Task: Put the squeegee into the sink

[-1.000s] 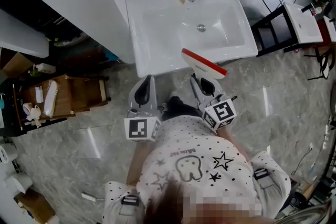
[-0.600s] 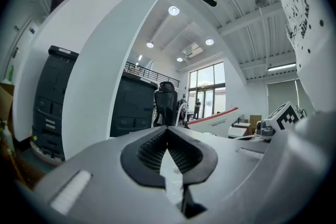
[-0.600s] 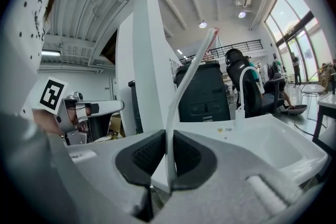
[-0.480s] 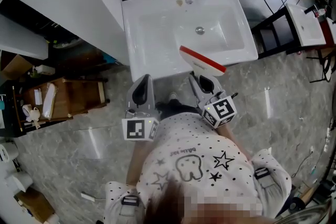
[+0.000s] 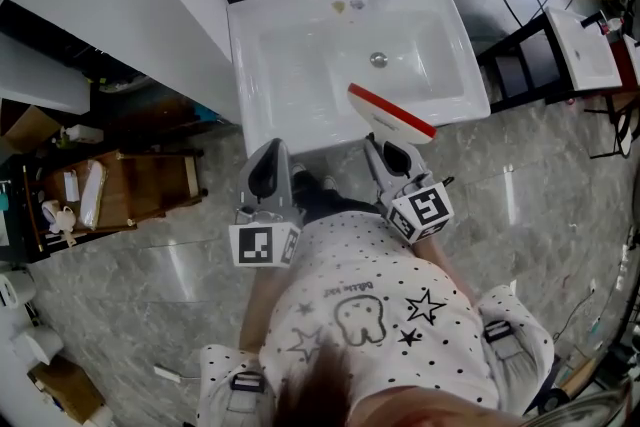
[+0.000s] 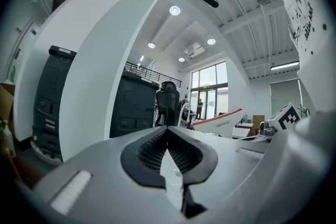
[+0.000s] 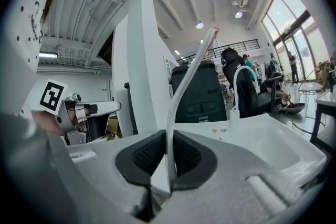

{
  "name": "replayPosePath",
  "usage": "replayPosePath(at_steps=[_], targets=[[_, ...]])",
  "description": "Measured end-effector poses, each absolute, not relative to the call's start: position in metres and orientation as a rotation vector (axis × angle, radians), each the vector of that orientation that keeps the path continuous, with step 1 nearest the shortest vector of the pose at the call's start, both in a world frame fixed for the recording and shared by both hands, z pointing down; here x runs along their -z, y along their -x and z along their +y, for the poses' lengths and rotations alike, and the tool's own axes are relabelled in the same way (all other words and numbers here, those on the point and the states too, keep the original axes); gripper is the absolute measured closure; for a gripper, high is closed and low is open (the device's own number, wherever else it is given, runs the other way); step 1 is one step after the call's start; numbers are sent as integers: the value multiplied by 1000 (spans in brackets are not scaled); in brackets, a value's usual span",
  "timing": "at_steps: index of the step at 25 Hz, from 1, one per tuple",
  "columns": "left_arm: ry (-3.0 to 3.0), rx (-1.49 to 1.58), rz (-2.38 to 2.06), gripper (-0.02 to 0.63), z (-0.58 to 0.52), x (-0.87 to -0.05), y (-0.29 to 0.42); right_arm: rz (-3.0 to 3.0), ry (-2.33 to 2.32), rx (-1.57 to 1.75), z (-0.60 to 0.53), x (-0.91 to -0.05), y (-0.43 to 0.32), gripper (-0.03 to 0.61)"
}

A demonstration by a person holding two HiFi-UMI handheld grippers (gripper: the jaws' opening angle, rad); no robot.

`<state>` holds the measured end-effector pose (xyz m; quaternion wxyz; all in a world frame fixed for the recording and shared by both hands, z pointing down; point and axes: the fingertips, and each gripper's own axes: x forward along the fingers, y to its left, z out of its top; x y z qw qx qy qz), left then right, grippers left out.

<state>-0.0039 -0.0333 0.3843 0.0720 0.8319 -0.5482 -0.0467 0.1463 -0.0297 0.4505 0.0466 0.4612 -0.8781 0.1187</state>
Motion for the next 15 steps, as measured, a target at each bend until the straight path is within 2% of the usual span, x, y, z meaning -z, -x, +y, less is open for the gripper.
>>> replayPosePath(at_steps=[15], targets=[[-2511, 150, -1577, 621, -85, -378, 21, -2638, -1467, -391, -73, -445, -129, 554]])
